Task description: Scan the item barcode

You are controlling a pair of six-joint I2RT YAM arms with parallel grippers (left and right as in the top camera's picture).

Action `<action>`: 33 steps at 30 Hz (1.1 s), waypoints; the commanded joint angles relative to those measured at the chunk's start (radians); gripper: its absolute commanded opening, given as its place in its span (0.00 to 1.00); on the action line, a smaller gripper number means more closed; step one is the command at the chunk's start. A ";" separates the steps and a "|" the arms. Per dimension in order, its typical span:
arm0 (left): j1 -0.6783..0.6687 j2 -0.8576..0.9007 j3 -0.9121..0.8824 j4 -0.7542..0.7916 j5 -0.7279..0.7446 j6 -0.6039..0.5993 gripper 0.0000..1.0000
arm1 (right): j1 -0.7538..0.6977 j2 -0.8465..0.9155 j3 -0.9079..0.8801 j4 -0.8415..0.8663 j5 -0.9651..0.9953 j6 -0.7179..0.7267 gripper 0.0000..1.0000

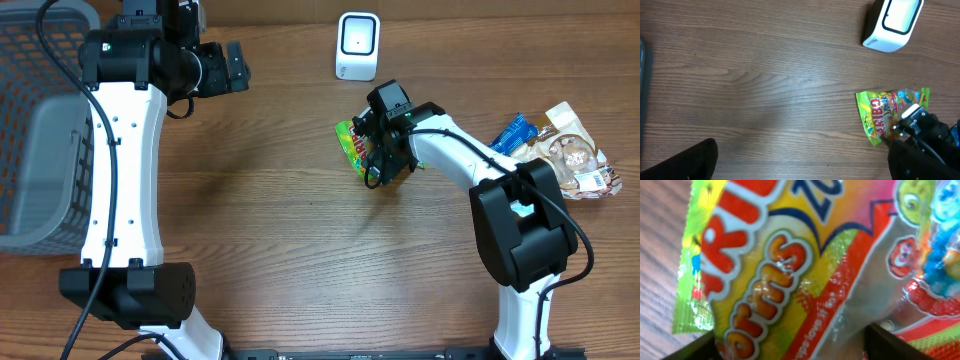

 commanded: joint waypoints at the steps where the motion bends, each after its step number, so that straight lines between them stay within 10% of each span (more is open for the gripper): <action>1: -0.006 0.004 0.009 0.000 -0.003 -0.003 1.00 | -0.003 0.003 -0.028 -0.017 -0.051 0.072 0.61; 5: -0.006 0.004 0.009 0.000 -0.003 -0.003 1.00 | -0.003 0.003 -0.020 -0.088 -0.098 0.159 0.29; 13: -0.006 0.004 0.009 0.000 -0.003 -0.003 1.00 | -0.003 0.003 0.133 -0.323 -0.269 0.214 0.06; 33: -0.006 0.004 0.009 0.000 -0.003 -0.003 1.00 | -0.230 0.003 0.501 -0.842 -1.590 0.024 0.04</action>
